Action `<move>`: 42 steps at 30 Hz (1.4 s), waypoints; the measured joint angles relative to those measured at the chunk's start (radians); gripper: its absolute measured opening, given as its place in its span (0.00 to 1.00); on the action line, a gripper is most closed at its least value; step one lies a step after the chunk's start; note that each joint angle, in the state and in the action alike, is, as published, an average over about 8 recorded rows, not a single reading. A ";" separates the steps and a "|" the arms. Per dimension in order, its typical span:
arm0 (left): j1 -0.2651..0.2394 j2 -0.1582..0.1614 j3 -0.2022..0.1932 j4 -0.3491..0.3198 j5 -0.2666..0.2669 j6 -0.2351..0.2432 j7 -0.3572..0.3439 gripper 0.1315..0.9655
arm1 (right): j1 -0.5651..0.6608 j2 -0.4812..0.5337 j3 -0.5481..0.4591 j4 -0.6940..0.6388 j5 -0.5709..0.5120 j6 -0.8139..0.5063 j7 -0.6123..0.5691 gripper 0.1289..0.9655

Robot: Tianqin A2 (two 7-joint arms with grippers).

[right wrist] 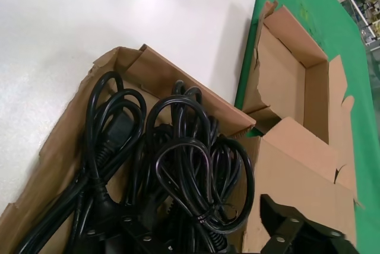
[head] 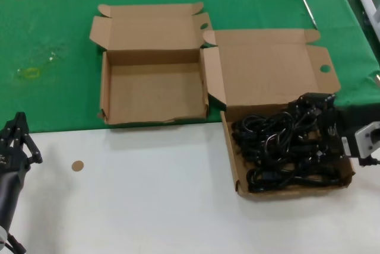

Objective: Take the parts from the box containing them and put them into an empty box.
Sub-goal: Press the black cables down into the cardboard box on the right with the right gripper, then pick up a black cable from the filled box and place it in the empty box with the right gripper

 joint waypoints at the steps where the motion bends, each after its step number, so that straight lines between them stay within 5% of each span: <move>1: 0.000 0.000 0.000 0.000 0.000 0.000 0.000 0.02 | 0.002 -0.002 0.000 -0.002 -0.002 0.000 0.000 0.66; 7: 0.000 0.000 0.000 0.000 0.000 0.000 0.000 0.02 | 0.013 -0.013 0.002 -0.010 -0.010 0.001 -0.004 0.60; 15: 0.000 0.000 0.000 0.000 0.000 0.000 0.000 0.02 | 0.006 -0.017 0.007 -0.016 -0.012 0.003 -0.011 0.34; 24: 0.000 0.000 0.000 0.000 0.000 0.000 0.000 0.02 | -0.006 -0.014 0.010 -0.013 -0.013 0.000 -0.004 0.15; 42: 0.000 0.000 0.000 0.000 0.000 0.000 0.000 0.02 | 0.085 0.018 -0.006 0.043 -0.072 -0.058 0.194 0.10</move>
